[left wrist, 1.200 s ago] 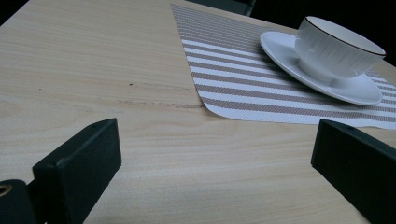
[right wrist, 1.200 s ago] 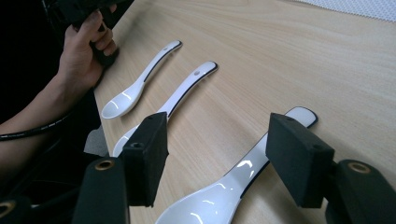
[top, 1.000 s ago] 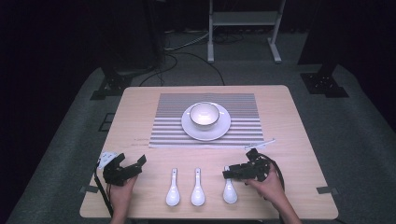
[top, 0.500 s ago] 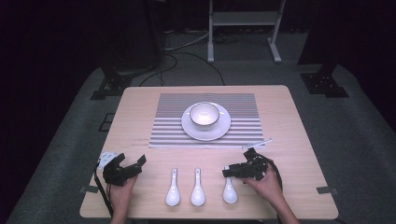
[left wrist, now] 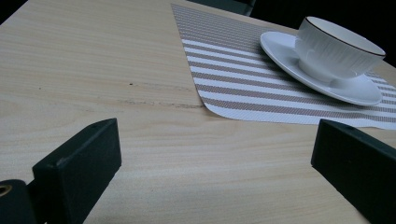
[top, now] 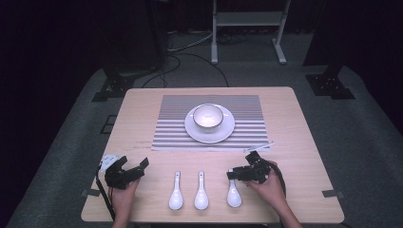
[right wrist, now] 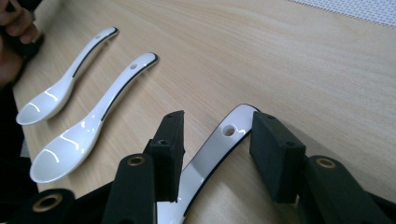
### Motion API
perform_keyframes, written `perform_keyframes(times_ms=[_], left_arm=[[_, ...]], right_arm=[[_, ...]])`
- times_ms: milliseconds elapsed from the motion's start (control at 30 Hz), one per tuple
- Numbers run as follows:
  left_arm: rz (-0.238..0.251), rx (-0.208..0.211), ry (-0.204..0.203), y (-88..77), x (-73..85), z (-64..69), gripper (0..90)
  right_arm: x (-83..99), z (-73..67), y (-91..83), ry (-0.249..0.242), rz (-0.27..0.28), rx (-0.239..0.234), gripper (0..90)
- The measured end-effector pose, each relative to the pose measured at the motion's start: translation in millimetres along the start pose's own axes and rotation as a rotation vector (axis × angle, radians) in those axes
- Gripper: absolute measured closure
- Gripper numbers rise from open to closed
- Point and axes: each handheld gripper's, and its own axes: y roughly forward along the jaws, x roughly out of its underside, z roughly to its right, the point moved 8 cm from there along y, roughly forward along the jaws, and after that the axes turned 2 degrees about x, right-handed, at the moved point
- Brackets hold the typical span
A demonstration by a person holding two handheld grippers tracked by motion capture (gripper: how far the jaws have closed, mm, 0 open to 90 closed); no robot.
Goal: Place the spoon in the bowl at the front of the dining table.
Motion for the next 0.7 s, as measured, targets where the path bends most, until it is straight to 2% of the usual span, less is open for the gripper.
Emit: perform_keyframes(times_ms=[133, 200, 333, 367, 467, 667, 700], left_arm=[[-0.002, -0.001, 0.003, 0.1, 0.1, 0.1, 0.4], [-0.001, 0.0, 0.002, 0.0, 0.1, 0.1, 0.4], [-0.001, 0.0, -0.001, 0.0, 0.0, -0.1, 0.4], [0.003, 0.0, -0.005, 0.0, -0.2, -0.2, 0.4], [0.003, 0.0, -0.004, 0.0, -0.2, -0.2, 0.4], [0.003, 0.0, -0.006, 0.1, -0.2, -0.3, 0.4], [0.003, 0.0, -0.005, 0.1, -0.2, -0.3, 0.4]], right_arm=[[-0.8, -0.3, 1.6, -0.014, -0.001, 0.027, 59.7], [-1.2, -0.4, 2.1, -0.031, -0.006, 0.056, 62.1], [-1.5, -1.0, 2.5, -0.04, -0.016, 0.063, 64.2], [-1.1, -1.3, 2.9, -0.04, -0.023, 0.058, 69.0], [-0.2, -1.1, 2.9, -0.042, -0.039, 0.059, 74.5], [-0.5, -2.4, 2.8, -0.064, -0.08, 0.082, 78.3], [0.1, -3.2, 3.3, -0.084, -0.105, 0.1, 85.0]])
